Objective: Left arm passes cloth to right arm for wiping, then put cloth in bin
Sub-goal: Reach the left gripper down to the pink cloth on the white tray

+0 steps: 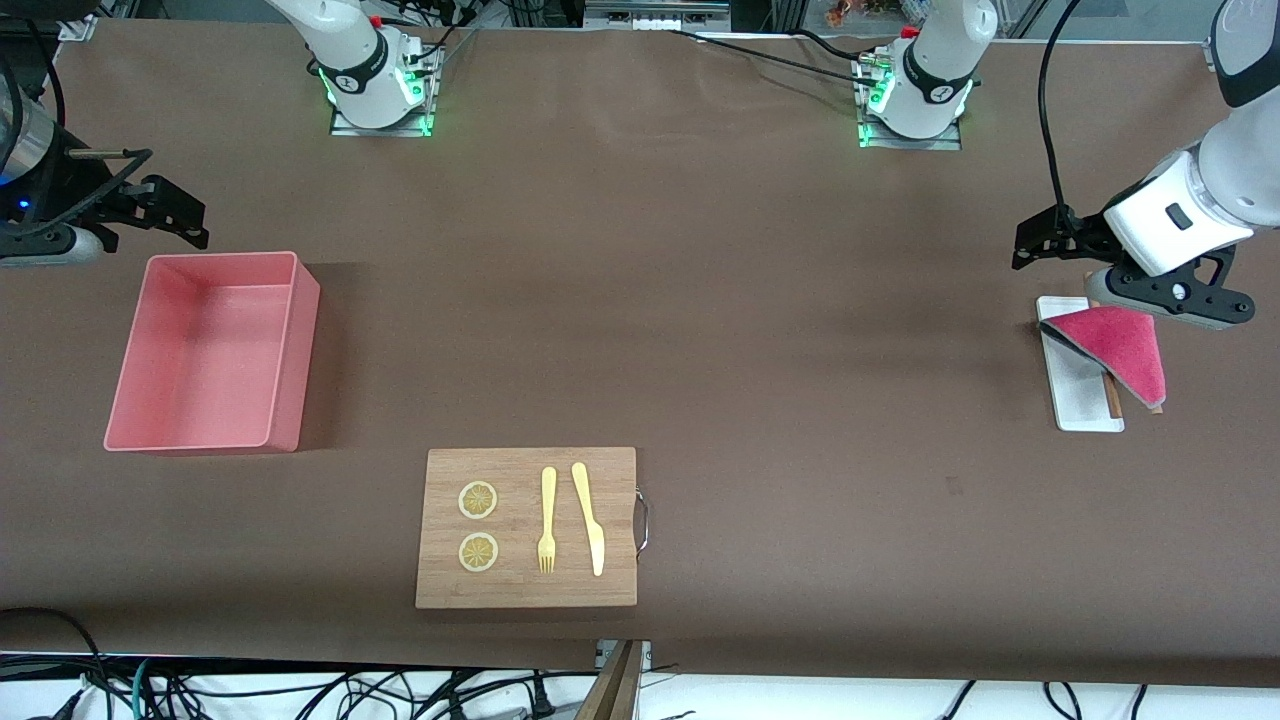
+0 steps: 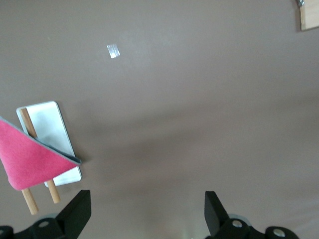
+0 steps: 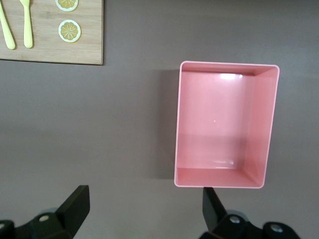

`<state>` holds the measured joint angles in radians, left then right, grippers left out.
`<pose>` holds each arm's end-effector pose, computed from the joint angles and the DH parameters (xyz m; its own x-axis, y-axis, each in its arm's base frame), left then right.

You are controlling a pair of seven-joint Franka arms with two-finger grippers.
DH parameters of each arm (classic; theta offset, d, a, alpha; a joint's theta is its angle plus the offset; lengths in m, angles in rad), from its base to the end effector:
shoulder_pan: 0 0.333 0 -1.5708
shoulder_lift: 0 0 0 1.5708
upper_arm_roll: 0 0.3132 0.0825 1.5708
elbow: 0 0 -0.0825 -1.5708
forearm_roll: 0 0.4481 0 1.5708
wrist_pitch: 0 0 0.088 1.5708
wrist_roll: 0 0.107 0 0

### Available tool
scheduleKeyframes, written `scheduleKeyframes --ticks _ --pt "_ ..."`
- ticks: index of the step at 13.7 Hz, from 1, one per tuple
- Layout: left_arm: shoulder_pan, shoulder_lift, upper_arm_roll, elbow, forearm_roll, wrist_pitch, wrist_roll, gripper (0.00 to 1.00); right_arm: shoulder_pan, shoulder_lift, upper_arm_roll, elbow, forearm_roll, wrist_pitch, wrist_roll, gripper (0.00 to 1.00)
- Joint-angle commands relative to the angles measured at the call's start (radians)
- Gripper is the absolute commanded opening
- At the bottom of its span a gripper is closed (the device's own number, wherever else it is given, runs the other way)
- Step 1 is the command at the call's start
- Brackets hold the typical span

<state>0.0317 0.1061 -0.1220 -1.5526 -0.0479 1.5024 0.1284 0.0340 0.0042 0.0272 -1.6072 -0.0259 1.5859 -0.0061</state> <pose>0.6361 -0.0596 0.5598 0.9645 -0.2202 -0.1457 -0.2104 -0.9743 0.0799 0.6191 0.0352 0.6009 0.9974 0.0676 -0.0257 0.0683 -0.9973 0.0256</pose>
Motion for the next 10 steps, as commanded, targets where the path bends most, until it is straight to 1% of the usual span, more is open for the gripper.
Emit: scheduleKeyframes --ticks 1,3,6,8,10 --pt "0.005 0.041 0.004 0.022 0.0 -0.045 0.119 1.0 0.003 0.005 0.0 0.018 -0.011 -0.015 -0.014 1.0" --pt "0.016 0.078 0.013 0.025 0.014 -0.042 0.296 1.0 0.003 0.005 0.0 0.018 -0.009 -0.015 -0.014 1.0" --pt "0.036 0.135 0.015 0.025 0.089 -0.038 0.523 1.0 0.003 0.005 0.0 0.018 -0.009 -0.015 -0.014 1.0" --pt "0.069 0.174 0.013 0.028 0.137 -0.013 0.64 1.0 0.003 0.005 0.0 0.019 -0.009 -0.011 -0.014 1.0" --pt "0.114 0.249 0.015 0.034 0.16 0.005 0.825 1.0 0.003 0.005 0.0 0.018 -0.009 -0.011 -0.012 1.0"
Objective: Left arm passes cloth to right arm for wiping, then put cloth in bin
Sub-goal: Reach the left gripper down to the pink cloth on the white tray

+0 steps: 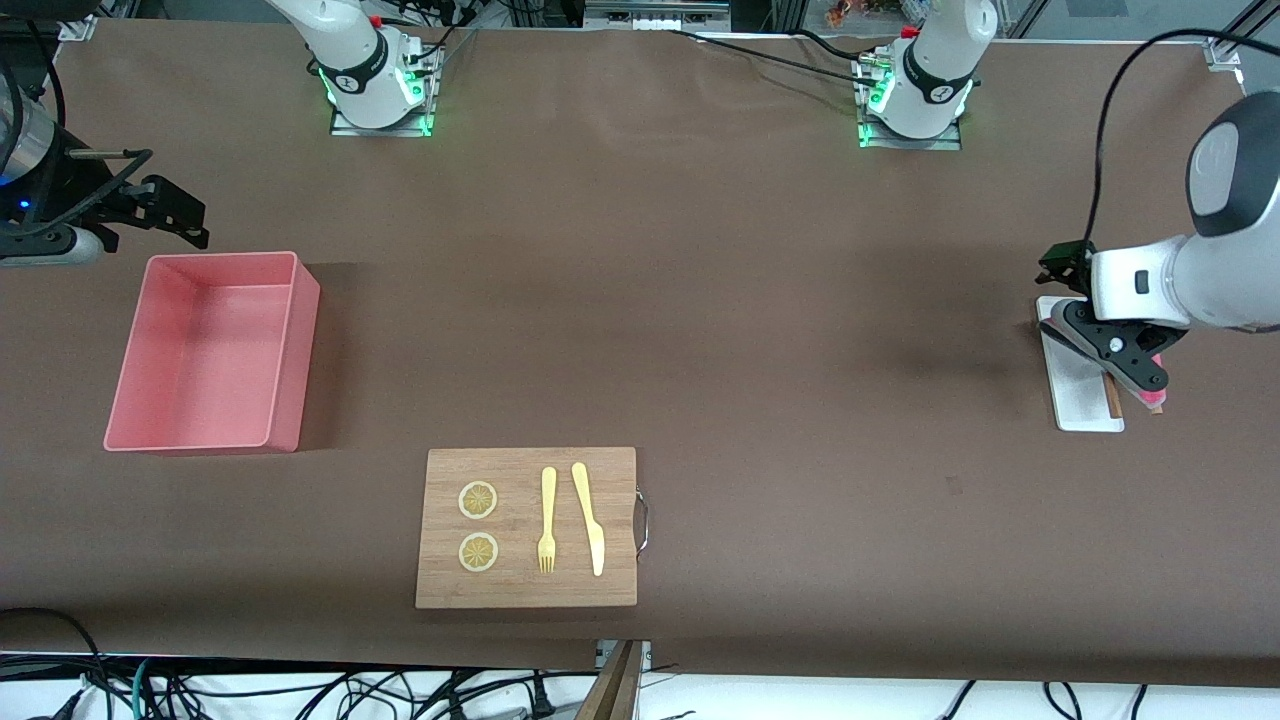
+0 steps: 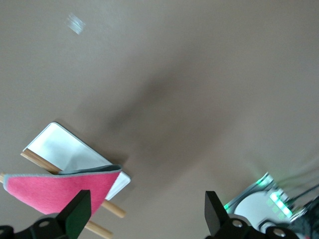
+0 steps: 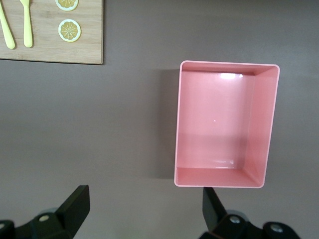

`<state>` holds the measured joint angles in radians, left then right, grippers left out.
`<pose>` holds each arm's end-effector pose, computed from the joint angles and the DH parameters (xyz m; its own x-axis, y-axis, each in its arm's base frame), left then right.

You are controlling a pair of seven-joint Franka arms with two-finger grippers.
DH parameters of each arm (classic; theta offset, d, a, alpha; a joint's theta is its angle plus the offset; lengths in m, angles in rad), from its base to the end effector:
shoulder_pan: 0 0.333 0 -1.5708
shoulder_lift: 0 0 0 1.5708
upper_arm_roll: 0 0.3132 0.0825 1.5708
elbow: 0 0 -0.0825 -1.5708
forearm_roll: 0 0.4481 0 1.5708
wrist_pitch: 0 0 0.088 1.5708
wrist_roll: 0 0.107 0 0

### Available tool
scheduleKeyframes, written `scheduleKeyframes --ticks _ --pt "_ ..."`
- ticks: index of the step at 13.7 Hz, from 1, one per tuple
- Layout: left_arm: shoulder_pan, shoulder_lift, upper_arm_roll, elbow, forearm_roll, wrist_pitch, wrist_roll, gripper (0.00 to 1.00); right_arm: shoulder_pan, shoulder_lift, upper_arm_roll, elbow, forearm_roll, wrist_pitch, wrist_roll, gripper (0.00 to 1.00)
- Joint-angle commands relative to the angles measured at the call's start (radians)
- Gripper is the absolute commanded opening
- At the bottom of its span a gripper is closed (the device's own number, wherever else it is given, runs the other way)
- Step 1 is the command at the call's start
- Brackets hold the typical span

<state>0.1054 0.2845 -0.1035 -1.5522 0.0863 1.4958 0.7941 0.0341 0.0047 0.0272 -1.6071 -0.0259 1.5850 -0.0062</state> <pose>0.6681 0.0170 0.4431 0.6492 -0.7103 -0.2719 -0.6842 -0.7016 0.1993 0.6192 0.0352 0.6006 0.9973 0.0678 -0.0270 0.0685 -0.9973 0.0256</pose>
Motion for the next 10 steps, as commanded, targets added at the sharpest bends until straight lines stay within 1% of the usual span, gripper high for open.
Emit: scheduleKeyframes --ticks 1,3,6,8,10 --pt "0.077 0.112 -0.002 0.049 0.036 0.044 0.248 1.0 0.003 0.005 0.0 0.019 -0.009 -0.007 -0.012 1.0" --pt "0.128 0.183 -0.004 0.05 0.099 0.081 0.431 1.0 0.003 0.005 0.0 0.019 -0.008 -0.007 -0.012 1.0" --pt "0.151 0.246 -0.004 0.044 0.228 0.185 0.644 1.0 0.001 0.005 0.0 0.019 -0.008 -0.01 -0.012 1.0" --pt "0.18 0.295 -0.004 0.049 0.3 0.26 0.688 1.0 0.001 0.005 0.0 0.018 -0.008 -0.008 -0.011 1.0" --pt "0.162 0.326 -0.007 0.047 0.364 0.332 0.706 1.0 0.003 0.005 0.0 0.019 -0.008 -0.01 -0.011 1.0"
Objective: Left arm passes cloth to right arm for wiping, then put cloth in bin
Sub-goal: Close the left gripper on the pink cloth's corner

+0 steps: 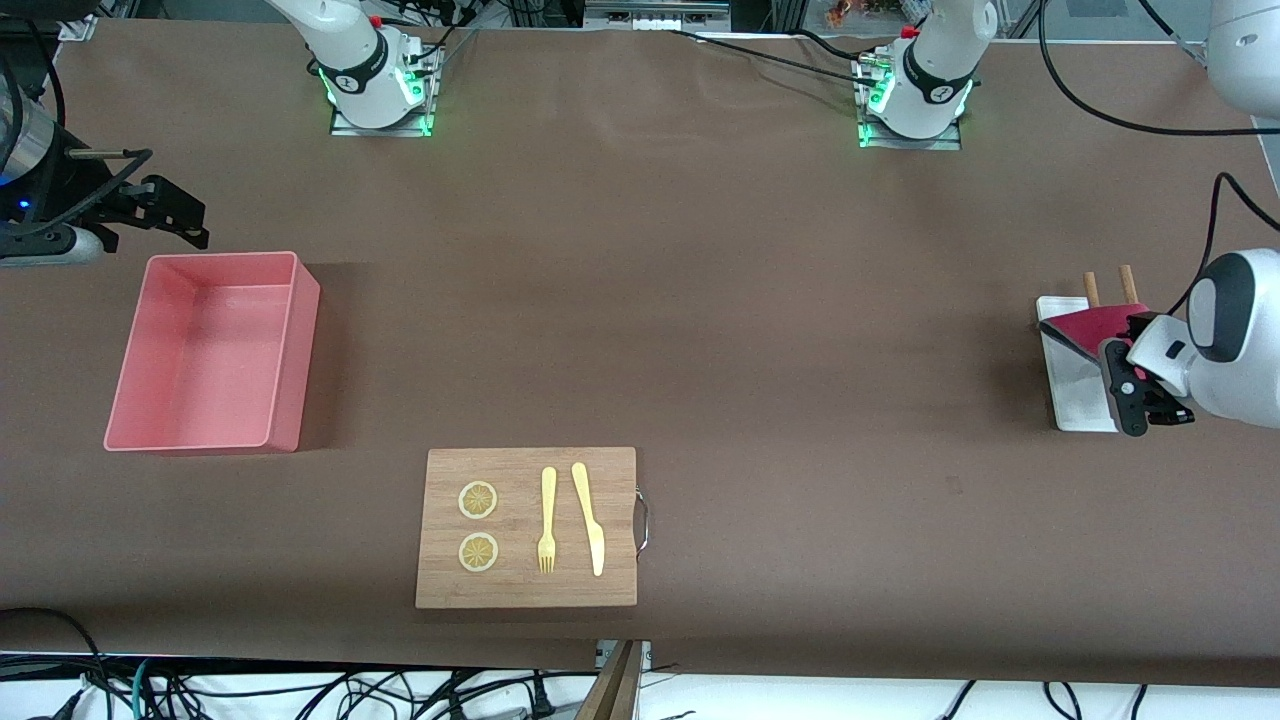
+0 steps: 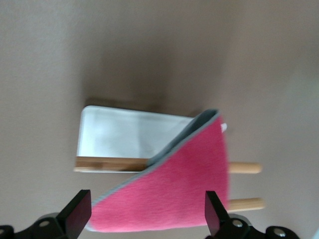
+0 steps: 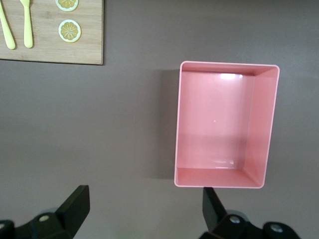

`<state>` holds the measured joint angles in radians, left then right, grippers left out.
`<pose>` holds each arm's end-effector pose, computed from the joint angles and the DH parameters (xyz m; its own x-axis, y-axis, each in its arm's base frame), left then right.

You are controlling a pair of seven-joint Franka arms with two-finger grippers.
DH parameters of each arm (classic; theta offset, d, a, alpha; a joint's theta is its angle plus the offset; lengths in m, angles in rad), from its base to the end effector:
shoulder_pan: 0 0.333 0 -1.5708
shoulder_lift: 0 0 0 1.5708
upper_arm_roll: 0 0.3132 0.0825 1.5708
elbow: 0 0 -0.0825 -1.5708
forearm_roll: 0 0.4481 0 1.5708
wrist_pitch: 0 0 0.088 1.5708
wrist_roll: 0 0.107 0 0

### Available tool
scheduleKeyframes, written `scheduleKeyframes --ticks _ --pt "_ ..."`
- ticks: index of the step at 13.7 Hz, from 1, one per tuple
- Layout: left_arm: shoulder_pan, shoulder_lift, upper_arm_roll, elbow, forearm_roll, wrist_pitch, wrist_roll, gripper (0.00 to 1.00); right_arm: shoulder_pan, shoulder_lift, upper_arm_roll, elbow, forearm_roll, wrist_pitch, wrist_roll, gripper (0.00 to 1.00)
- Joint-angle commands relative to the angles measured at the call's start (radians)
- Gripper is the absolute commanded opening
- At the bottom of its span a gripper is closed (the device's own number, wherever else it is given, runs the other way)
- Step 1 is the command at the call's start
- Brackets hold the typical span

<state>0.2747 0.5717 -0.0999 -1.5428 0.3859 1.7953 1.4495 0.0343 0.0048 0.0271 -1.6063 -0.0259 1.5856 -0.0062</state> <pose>0.7000 0.1639 0.2667 0.1024 -0.9456 -0.3089 -0.9384 -0.1948 0.2854 0.6193 0.0353 0.6010 0.9974 0.0679 -0.0257 0.0686 -0.9973 0.0256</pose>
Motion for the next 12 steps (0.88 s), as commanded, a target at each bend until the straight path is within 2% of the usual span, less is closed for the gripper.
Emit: scheduleKeyframes --ticks 1,3,4,5,7,9,12 --pt "-0.011 0.052 -0.012 0.036 0.085 0.035 0.054 1.0 0.001 0.004 0.0 0.017 -0.008 -0.009 -0.011 1.0" --pt "-0.011 0.053 -0.015 0.033 0.088 0.035 0.093 1.0 0.003 0.004 0.0 0.019 -0.008 -0.009 -0.011 1.0" --pt "-0.008 0.054 -0.015 0.035 0.087 0.035 0.123 0.97 0.003 0.004 0.0 0.017 -0.008 -0.009 -0.011 1.0" --pt "-0.006 0.054 -0.015 0.033 0.08 0.035 0.149 0.8 0.003 0.004 0.0 0.017 -0.008 -0.007 -0.011 1.0" --pt "0.0 0.054 -0.015 0.029 0.077 0.032 0.184 0.59 0.003 0.004 0.0 0.019 -0.008 -0.007 -0.011 1.0" --pt "0.004 0.053 -0.015 0.029 0.077 0.029 0.222 0.44 0.003 0.004 0.0 0.019 -0.008 -0.006 -0.011 1.0" --pt "0.009 0.053 -0.015 0.029 0.076 0.029 0.226 0.41 0.003 0.004 0.0 0.019 -0.008 -0.006 -0.011 1.0"
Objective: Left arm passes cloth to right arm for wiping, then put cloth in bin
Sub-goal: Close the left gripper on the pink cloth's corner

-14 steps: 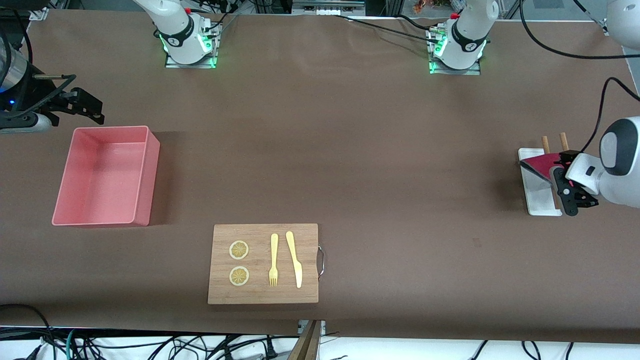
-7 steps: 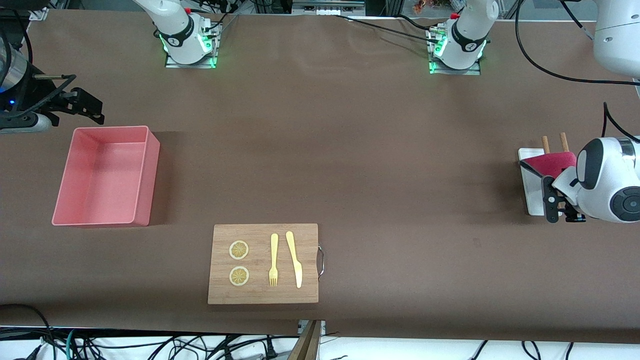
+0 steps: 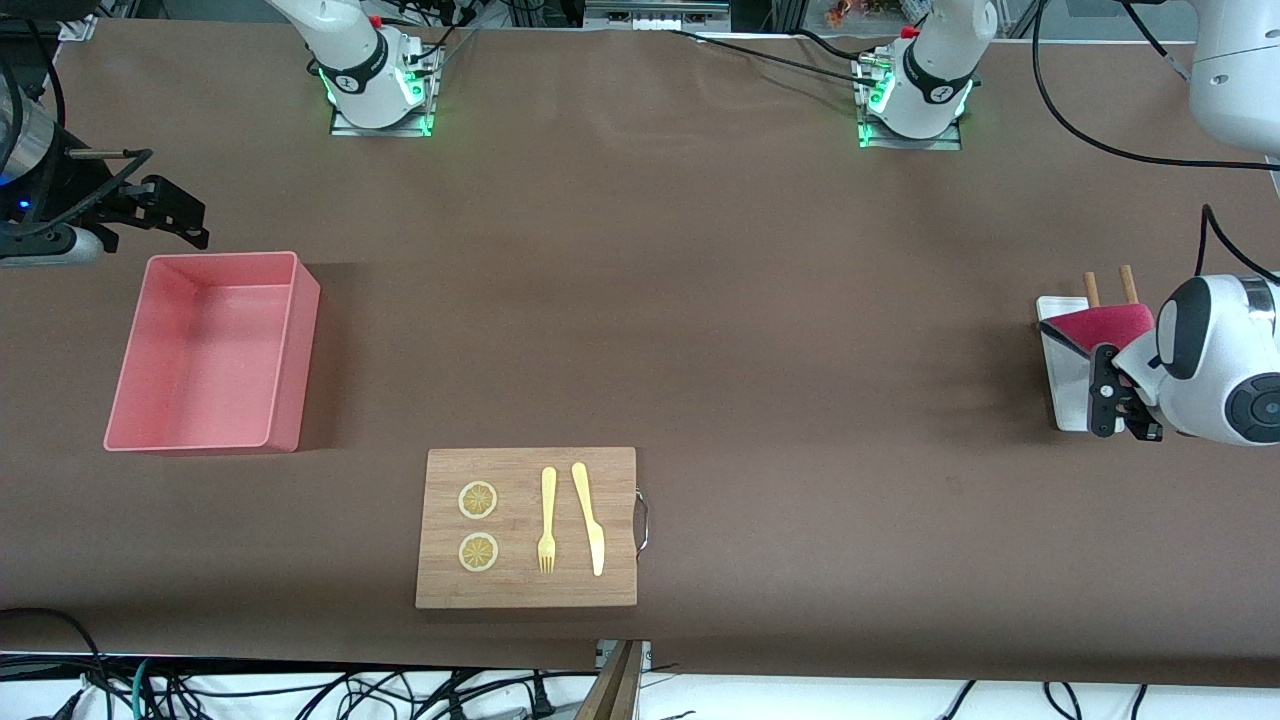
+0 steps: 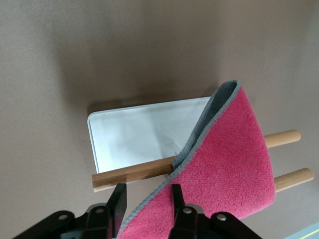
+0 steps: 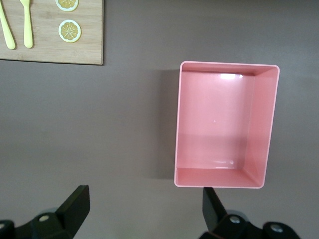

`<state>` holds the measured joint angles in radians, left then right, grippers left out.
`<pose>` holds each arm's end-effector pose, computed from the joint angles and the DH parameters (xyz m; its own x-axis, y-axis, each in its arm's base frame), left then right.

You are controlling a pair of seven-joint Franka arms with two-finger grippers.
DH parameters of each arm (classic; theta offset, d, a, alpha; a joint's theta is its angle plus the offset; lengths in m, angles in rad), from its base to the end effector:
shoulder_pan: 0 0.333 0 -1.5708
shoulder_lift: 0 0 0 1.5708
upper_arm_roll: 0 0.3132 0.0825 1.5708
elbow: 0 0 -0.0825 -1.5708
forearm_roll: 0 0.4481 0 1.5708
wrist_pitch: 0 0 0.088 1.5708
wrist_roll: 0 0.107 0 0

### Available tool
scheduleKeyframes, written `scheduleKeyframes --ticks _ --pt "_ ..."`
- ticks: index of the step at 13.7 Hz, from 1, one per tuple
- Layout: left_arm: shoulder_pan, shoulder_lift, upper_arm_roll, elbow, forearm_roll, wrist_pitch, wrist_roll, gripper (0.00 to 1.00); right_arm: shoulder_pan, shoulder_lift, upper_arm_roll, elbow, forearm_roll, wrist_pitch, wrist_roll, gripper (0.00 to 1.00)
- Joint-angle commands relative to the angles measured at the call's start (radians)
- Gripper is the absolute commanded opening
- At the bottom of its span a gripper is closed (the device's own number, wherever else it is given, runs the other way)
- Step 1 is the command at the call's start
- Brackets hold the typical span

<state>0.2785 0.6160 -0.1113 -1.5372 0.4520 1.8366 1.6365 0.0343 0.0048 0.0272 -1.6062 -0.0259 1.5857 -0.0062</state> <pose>0.7048 0.1634 0.2411 -0.1252 -0.9503 -0.2851 -0.9394 0.0211 0.3420 0.6193 0.0354 0.6011 0.9974 0.0680 -0.0255 0.0687 -0.9973 0.0256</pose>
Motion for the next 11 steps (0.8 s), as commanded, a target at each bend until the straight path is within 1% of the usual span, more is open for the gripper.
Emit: scheduleKeyframes --ticks 1,2,4,5,6,7,9,11 --pt "0.008 0.008 -0.004 0.023 0.008 -0.013 0.037 0.41 0.002 0.004 0.0 0.019 -0.008 -0.006 -0.011 1.0" --pt "0.008 0.008 -0.004 0.022 0.008 -0.013 0.037 0.4 0.002 0.004 0.0 0.019 -0.008 -0.006 -0.011 1.0" --pt "0.008 0.008 -0.004 0.02 0.008 -0.019 0.039 0.32 0.002 0.004 0.0 0.019 -0.008 -0.006 -0.011 1.0" --pt "0.01 0.005 -0.004 0.02 0.008 -0.022 0.039 0.21 0.002 0.004 0.0 0.019 -0.008 -0.006 -0.011 1.0" --pt "0.01 0.004 -0.004 0.02 0.008 -0.023 0.039 0.08 0.002 0.004 0.0 0.019 -0.008 -0.004 -0.011 1.0" --pt "0.01 0.001 -0.004 0.022 0.008 -0.031 0.039 0.0 0.002 0.004 0.0 0.019 -0.008 -0.004 -0.011 1.0" --pt "0.008 -0.004 -0.005 0.031 0.007 -0.055 0.037 0.0 0.002 0.004 0.0 0.019 -0.009 -0.006 -0.011 1.0" --pt "0.001 -0.038 -0.007 0.034 0.004 -0.076 0.031 0.0 0.002 0.004 0.0 0.019 -0.009 -0.006 -0.011 1.0"
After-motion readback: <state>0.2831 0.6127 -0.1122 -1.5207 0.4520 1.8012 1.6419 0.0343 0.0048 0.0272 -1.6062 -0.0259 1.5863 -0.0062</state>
